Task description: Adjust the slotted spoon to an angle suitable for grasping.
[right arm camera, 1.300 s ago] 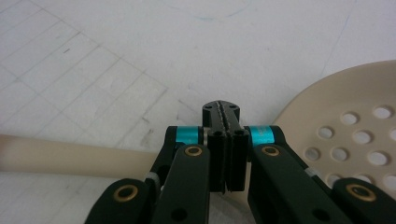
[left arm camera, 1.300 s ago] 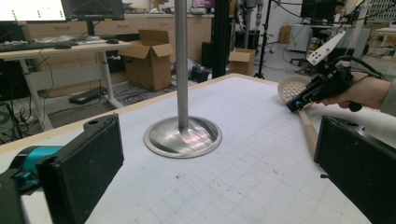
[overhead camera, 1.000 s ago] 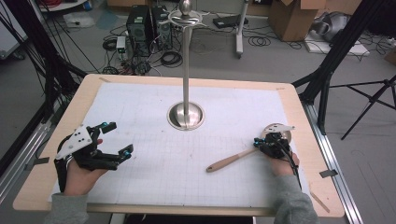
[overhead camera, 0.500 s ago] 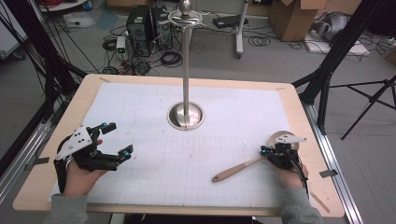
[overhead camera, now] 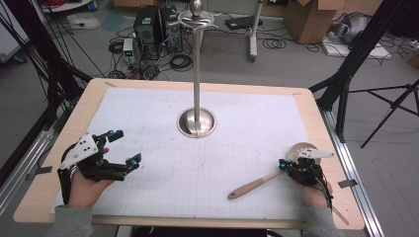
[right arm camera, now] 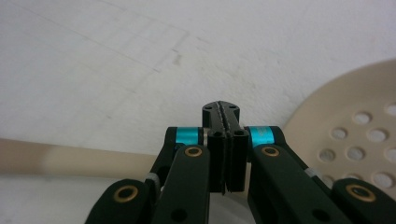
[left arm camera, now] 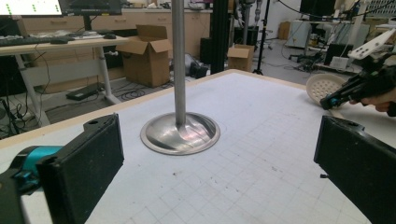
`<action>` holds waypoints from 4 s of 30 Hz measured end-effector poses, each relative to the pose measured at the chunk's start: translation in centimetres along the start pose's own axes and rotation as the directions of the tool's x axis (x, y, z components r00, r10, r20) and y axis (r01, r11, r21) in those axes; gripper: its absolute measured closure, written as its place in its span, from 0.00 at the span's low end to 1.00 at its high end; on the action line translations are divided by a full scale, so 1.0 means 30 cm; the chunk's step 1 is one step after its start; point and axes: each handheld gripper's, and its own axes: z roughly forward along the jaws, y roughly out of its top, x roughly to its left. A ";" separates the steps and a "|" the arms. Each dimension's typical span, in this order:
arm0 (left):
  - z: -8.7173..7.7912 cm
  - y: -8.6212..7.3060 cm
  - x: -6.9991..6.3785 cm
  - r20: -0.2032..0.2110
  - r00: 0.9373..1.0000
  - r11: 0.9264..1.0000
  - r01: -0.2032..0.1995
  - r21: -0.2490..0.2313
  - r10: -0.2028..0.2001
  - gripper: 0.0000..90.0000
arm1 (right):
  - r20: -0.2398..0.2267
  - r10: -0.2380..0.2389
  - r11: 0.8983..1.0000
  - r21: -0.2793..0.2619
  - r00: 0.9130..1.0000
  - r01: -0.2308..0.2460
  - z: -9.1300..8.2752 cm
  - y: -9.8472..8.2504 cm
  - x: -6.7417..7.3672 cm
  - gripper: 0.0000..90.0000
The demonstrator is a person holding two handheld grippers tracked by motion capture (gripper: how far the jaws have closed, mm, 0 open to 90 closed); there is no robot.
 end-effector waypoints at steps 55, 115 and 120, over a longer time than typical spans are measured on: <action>-0.053 -0.011 0.000 -0.030 1.000 1.000 0.003 0.018 -0.002 0.02 | -0.239 -0.186 0.980 0.025 0.953 0.198 0.134 0.047 0.297 1.00; -0.021 -0.019 0.010 -0.014 1.000 0.999 0.003 0.033 -0.002 0.03 | -0.148 -0.233 0.971 -0.094 0.961 0.221 0.043 0.219 0.171 0.65; -0.013 -0.020 0.013 -0.011 1.000 0.999 0.008 0.031 -0.008 0.03 | -0.172 -0.229 0.973 -0.068 0.958 0.220 0.027 0.219 0.125 0.42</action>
